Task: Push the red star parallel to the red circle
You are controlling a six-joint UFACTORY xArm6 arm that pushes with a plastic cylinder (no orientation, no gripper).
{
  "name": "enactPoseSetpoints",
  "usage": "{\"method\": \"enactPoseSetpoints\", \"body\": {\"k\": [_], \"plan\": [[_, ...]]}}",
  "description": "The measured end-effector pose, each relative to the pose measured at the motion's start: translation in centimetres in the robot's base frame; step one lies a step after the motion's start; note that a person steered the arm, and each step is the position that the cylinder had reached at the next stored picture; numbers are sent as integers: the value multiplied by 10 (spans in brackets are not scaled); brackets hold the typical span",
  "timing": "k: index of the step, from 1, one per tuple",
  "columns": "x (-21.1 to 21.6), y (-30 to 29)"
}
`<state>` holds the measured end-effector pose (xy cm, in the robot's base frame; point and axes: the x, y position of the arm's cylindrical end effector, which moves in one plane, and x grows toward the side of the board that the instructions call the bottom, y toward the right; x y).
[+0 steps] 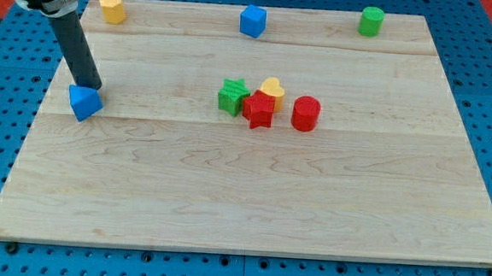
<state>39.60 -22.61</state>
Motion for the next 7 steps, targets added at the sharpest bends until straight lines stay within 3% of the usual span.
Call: {"method": "enactPoseSetpoints", "body": {"k": [1,2,4,7], "plan": [[-4,19],[-12,73],[59,165],[5,293]]}}
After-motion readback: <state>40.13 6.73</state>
